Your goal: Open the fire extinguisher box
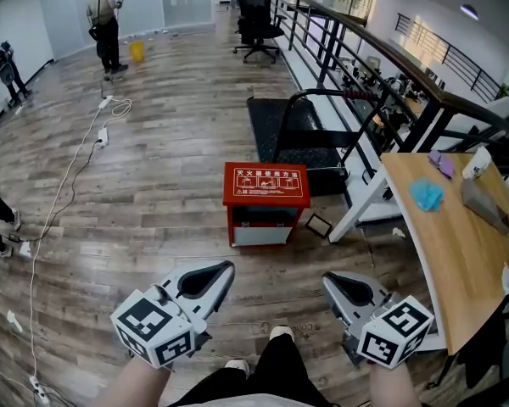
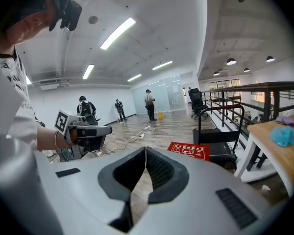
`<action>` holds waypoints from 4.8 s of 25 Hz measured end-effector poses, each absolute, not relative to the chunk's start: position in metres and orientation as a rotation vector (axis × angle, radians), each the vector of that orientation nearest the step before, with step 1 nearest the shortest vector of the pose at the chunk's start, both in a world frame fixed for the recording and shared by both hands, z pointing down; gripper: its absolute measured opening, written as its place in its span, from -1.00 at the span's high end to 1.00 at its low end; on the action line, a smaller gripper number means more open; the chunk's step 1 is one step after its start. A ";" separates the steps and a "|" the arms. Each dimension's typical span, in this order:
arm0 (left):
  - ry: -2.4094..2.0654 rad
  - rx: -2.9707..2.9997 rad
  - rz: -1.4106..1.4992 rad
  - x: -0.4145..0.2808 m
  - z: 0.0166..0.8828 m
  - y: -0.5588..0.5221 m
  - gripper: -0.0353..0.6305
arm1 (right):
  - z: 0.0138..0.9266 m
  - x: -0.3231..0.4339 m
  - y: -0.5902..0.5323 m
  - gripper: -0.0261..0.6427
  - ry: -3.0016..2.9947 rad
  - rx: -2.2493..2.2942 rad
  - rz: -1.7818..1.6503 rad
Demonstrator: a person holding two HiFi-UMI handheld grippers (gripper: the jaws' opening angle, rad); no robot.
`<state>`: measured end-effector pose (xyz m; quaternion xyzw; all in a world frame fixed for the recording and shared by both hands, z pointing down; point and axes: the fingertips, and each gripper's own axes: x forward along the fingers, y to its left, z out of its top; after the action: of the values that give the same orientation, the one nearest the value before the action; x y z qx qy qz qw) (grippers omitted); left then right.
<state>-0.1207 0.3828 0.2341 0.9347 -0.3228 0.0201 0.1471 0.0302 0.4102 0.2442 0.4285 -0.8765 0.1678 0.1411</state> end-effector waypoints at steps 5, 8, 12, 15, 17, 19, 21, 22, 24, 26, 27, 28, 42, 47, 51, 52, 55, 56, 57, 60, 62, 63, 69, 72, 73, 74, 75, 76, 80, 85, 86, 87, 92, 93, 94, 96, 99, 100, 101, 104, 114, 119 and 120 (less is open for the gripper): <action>-0.963 2.648 0.098 -0.108 0.247 0.354 0.88 | 0.246 0.045 0.376 0.89 -2.519 1.144 0.418; -0.983 2.649 0.115 -0.095 0.246 0.339 0.88 | 0.250 0.054 0.358 0.89 -2.478 1.076 0.340; -1.018 2.609 0.120 -0.081 0.252 0.316 0.88 | 0.252 0.069 0.333 0.89 -2.492 1.041 0.337; -1.052 2.581 0.115 -0.071 0.253 0.300 0.88 | 0.256 0.083 0.314 0.89 -2.509 1.004 0.345; -1.068 2.583 0.127 -0.061 0.253 0.289 0.88 | 0.258 0.093 0.300 0.89 -2.507 0.988 0.347; -1.078 2.587 0.143 -0.051 0.253 0.278 0.88 | 0.260 0.104 0.285 0.89 -2.507 0.981 0.352; -1.084 2.587 0.149 -0.041 0.253 0.268 0.88 | 0.260 0.112 0.273 0.89 -2.516 0.971 0.356; -1.088 2.586 0.149 -0.037 0.252 0.263 0.88 | 0.259 0.116 0.267 0.89 -2.521 0.965 0.356; -1.102 2.583 0.146 -0.030 0.250 0.254 0.88 | 0.259 0.120 0.257 0.89 -2.534 0.944 0.354; -1.118 2.582 0.141 -0.025 0.249 0.245 0.88 | 0.260 0.123 0.248 0.89 -2.545 0.914 0.351; -1.127 2.580 0.139 -0.023 0.248 0.242 0.88 | 0.261 0.123 0.244 0.89 -2.546 0.899 0.349; -1.135 2.577 0.137 -0.021 0.249 0.239 0.88 | 0.263 0.124 0.240 0.89 -2.545 0.885 0.346; -1.121 2.563 0.178 -0.016 0.279 0.185 0.88 | 0.293 0.116 0.183 0.89 -2.561 0.851 0.379; -1.039 2.620 0.146 -0.017 0.258 0.147 0.88 | 0.275 0.110 0.155 0.89 -2.577 0.926 0.476; -0.997 2.664 0.140 -0.026 0.242 0.119 0.88 | 0.257 0.099 0.126 0.89 -2.649 0.992 0.631; -0.987 2.663 0.138 -0.029 0.242 0.112 0.88 | 0.255 0.096 0.118 0.89 -2.659 1.007 0.665; -0.956 2.662 0.151 -0.038 0.246 0.096 0.88 | 0.254 0.089 0.096 0.89 -2.643 1.046 0.680; -0.948 2.666 0.155 -0.042 0.246 0.090 0.88 | 0.253 0.086 0.090 0.89 -2.634 1.054 0.666; -0.941 2.670 0.156 -0.046 0.246 0.083 0.88 | 0.251 0.082 0.083 0.89 -2.632 1.062 0.656; -0.925 2.682 0.148 -0.059 0.239 0.063 0.88 | 0.243 0.068 0.065 0.89 -2.645 1.082 0.666; -0.907 2.697 0.155 -0.067 0.237 0.053 0.88 | 0.242 0.060 0.055 0.89 -2.638 1.097 0.665; -0.898 2.704 0.162 -0.070 0.238 0.048 0.88 | 0.243 0.057 0.050 0.89 -2.634 1.104 0.664; -0.869 2.696 0.165 -0.085 0.252 0.026 0.88 | 0.260 0.040 0.037 0.89 -2.564 1.119 0.589; -0.844 2.673 0.170 -0.084 0.264 0.025 0.88 | 0.276 0.034 0.041 0.89 -2.506 1.089 0.575; -0.833 2.665 0.175 -0.083 0.269 0.026 0.88 | 0.281 0.034 0.043 0.89 -2.490 1.083 0.579; -0.823 2.654 0.180 -0.082 0.274 0.027 0.88 | 0.286 0.034 0.044 0.89 -2.475 1.082 0.587; -0.818 2.642 0.184 -0.081 0.280 0.028 0.88 | 0.291 0.035 0.045 0.89 -2.464 1.083 0.598; -0.820 2.628 0.188 -0.081 0.286 0.028 0.88 | 0.295 0.037 0.045 0.89 -2.457 1.088 0.616; -0.921 2.664 0.363 -0.084 0.316 0.026 0.88 | 0.317 0.039 0.041 0.89 -2.482 1.102 0.744; -0.926 2.728 0.644 -0.073 0.381 0.043 0.88 | 0.373 0.048 0.044 0.89 -2.451 1.057 0.771; -0.933 2.721 0.698 -0.072 0.396 0.047 0.88 | 0.388 0.050 0.047 0.89 -2.424 1.047 0.762; -0.930 2.705 0.725 -0.070 0.410 0.051 0.88 | 0.402 0.053 0.050 0.89 -2.402 1.040 0.763; -0.915 2.503 0.627 -0.063 0.464 0.062 0.88 | 0.458 0.066 0.060 0.89 -2.366 1.018 0.869; -0.918 2.465 0.616 -0.062 0.475 0.064 0.88 | 0.467 0.067 0.062 0.89 -2.362 1.005 0.868; -0.917 2.435 0.613 -0.062 0.487 0.067 0.88 | 0.478 0.068 0.063 0.89 -2.356 0.989 0.864; -0.906 2.394 0.620 -0.059 0.508 0.070 0.88 | 0.499 0.070 0.066 0.89 -2.342 0.950 0.861; -0.882 2.339 0.606 -0.057 0.533 0.074 0.88 | 0.525 0.067 0.070 0.89 -2.336 0.903 0.880; -0.876 2.328 0.590 -0.056 0.541 0.074 0.88 | 0.532 0.066 0.069 0.89 -2.347 0.899 0.888; -0.867 2.328 0.569 -0.054 0.549 0.073 0.88 | 0.538 0.065 0.067 0.89 -2.362 0.902 0.896; -0.810 2.388 0.495 -0.049 0.571 0.074 0.88 | 0.560 0.062 0.061 0.89 -2.390 0.910 0.921; -0.706 2.379 0.264 -0.041 0.653 0.073 0.88 | 0.649 0.056 0.058 0.88 -2.435 0.879 0.954; -0.689 2.347 0.135 -0.032 0.688 0.059 0.67 | 0.689 0.055 0.052 0.49 -2.488 0.857 0.987; -0.675 2.334 0.092 -0.030 0.691 0.055 0.56 | 0.691 0.054 0.049 0.49 -2.520 0.855 1.002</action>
<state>-0.0297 0.0554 0.6907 0.9001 -0.2603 0.0354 0.3475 0.0537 0.0489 0.6913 0.2972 -0.8764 0.3486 0.1484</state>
